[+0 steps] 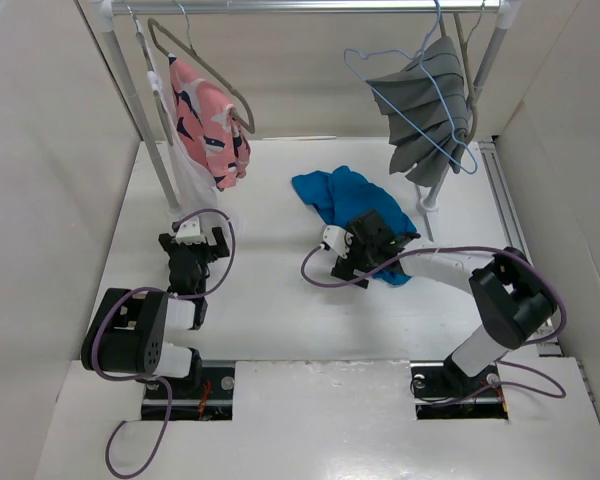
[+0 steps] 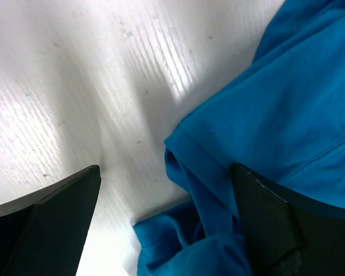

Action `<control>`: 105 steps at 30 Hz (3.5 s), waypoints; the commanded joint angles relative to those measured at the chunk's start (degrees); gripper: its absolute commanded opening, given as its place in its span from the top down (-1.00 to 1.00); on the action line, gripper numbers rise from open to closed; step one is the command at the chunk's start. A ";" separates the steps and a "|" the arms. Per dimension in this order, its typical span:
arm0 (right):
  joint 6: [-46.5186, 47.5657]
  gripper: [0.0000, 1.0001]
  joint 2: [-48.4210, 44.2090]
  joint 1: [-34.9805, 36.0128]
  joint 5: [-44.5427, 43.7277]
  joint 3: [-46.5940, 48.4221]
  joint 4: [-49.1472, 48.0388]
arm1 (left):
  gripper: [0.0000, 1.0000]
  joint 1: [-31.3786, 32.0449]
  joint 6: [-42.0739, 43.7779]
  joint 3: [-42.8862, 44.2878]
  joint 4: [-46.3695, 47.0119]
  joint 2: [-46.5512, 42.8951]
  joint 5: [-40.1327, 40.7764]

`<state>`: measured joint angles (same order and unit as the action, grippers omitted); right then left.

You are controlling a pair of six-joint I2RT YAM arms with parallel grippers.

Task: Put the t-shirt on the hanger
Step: Grab a hanger with the right arm

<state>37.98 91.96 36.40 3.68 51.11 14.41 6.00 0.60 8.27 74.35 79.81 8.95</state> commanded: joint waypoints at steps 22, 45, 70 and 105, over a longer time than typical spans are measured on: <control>7.72 -1.00 -7.41 12.64 -1.58 7.51 10.54 | -1.00 3.93 28.04 -3.78 -33.36 -43.04 -36.18; 5.18 -1.00 -9.73 0.95 2.13 27.29 20.49 | -1.00 18.96 35.53 11.85 -67.23 -44.31 -29.52; 16.23 1.00 15.27 3.76 19.76 30.53 14.95 | -0.63 18.96 34.20 11.41 -66.52 -43.25 -32.07; 1.05 -1.00 -21.03 7.45 -12.38 37.22 17.14 | -0.34 32.67 29.02 31.19 -60.91 1.74 -21.69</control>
<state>40.32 71.59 43.22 -5.48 86.63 32.21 38.87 32.53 38.06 7.70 80.79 -17.43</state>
